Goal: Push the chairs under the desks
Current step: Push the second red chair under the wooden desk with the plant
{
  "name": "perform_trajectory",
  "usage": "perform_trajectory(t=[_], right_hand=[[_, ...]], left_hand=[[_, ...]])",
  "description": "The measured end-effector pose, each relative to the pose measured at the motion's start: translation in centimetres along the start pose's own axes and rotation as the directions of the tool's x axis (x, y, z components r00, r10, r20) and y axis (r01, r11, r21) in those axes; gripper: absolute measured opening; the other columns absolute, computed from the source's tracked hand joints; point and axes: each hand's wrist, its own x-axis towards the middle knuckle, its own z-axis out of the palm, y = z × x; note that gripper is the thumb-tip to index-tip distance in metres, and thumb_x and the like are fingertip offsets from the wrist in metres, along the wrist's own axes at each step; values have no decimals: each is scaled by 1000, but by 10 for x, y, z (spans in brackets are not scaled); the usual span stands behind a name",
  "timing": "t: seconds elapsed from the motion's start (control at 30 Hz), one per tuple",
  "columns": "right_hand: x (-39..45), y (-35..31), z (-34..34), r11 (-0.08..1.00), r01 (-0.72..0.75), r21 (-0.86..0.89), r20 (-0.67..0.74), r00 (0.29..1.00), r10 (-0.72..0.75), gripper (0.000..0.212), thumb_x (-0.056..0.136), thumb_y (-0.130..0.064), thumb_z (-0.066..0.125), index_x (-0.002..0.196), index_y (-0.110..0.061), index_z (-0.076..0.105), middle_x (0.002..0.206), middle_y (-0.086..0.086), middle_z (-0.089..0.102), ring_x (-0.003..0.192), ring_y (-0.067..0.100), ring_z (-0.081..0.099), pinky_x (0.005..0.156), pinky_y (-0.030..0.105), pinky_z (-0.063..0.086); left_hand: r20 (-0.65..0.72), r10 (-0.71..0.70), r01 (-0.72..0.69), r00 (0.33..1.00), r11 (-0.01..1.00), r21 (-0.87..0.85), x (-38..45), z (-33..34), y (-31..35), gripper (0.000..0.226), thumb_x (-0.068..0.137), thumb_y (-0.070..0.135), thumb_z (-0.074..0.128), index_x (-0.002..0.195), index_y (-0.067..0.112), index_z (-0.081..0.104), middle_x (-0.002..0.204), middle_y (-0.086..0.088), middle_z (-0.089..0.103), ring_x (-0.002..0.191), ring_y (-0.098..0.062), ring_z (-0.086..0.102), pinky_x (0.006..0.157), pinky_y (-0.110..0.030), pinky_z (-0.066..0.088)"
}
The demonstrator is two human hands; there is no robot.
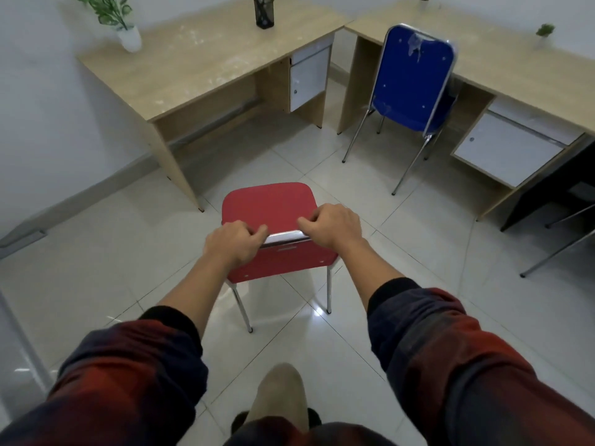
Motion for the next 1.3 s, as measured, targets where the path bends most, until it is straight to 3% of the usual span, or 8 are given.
perform_trajectory(t=[0.13, 0.23, 0.4, 0.5, 0.7, 0.9, 1.07, 1.3], right_hand=[[2, -33, 25, 999, 32, -16, -1, 999, -32, 52, 88, -58, 48, 66, -14, 67, 57, 2, 56, 51, 17, 42, 49, 24, 29], [19, -39, 28, 999, 38, -3, -16, 999, -38, 51, 88, -59, 48, 62, -16, 61, 55, -3, 48, 49, 17, 39, 49, 24, 30], [67, -14, 10, 994, 102, 27, -16, 995, -102, 50, 86, -56, 50, 55, -17, 51, 49, -5, 40, 46, 16, 40, 51, 26, 34], [100, 6, -2, 991, 127, 30, -11, 992, -127, 51, 85, -53, 52, 55, -13, 59, 48, -5, 41, 47, 15, 42, 54, 27, 38], [148, 34, -13, 985, 172, 31, -19, 985, -171, 49, 85, -52, 52, 54, -15, 60, 47, -6, 44, 46, 12, 43, 52, 24, 33], [173, 17, -9, 986, 164, 18, 26, 986, -164, 53, 84, -58, 46, 60, -13, 61, 55, -4, 51, 52, 19, 48, 53, 27, 39], [187, 13, -14, 976, 215, 27, 109, 970, -217, 50, 92, -56, 45, 62, -17, 55, 56, -5, 46, 51, 17, 43, 51, 27, 29], [210, 37, -25, 959, 282, 36, 154, 946, -284, 51, 92, -55, 44, 63, -15, 58, 56, -4, 48, 52, 18, 45, 53, 27, 35]], left_hand=[[17, -26, 26, 1000, 1000, -13, 15, -11, -44, 56, 80, 65, 33, 71, 24, 69, 81, -5, 68, 78, -29, 60, 65, -33, 41], [16, -76, 76, 997, 996, -43, 29, -15, -48, 47, 75, 64, 33, 62, 29, 62, 79, -4, 67, 77, -28, 60, 63, -32, 40], [-30, -159, 157, 987, 986, -56, 68, -12, -18, 60, 74, 67, 31, 71, 22, 71, 76, -2, 66, 74, -26, 60, 63, -32, 44], [-83, -179, 175, 980, 983, -58, 91, -10, 5, 60, 80, 63, 36, 76, 17, 74, 67, 1, 60, 65, -22, 56, 55, -28, 36], [-119, -186, 183, 975, 982, -35, 124, -12, 41, 54, 87, 58, 40, 75, 15, 71, 60, 2, 49, 71, -30, 54, 64, -32, 38], [-119, -196, 194, 973, 980, -33, 153, -22, 23, 61, 81, 63, 35, 81, 17, 74, 78, -7, 68, 75, -29, 60, 62, -32, 41], [-82, -231, 233, 970, 972, 16, 166, -31, 24, 54, 87, 57, 40, 80, 16, 74, 79, -8, 67, 72, -27, 57, 58, -30, 36], [-77, -284, 286, 956, 958, 14, 179, -23, 46, 49, 90, 54, 41, 85, 19, 75, 80, -3, 68, 72, -22, 59, 57, -29, 35]])
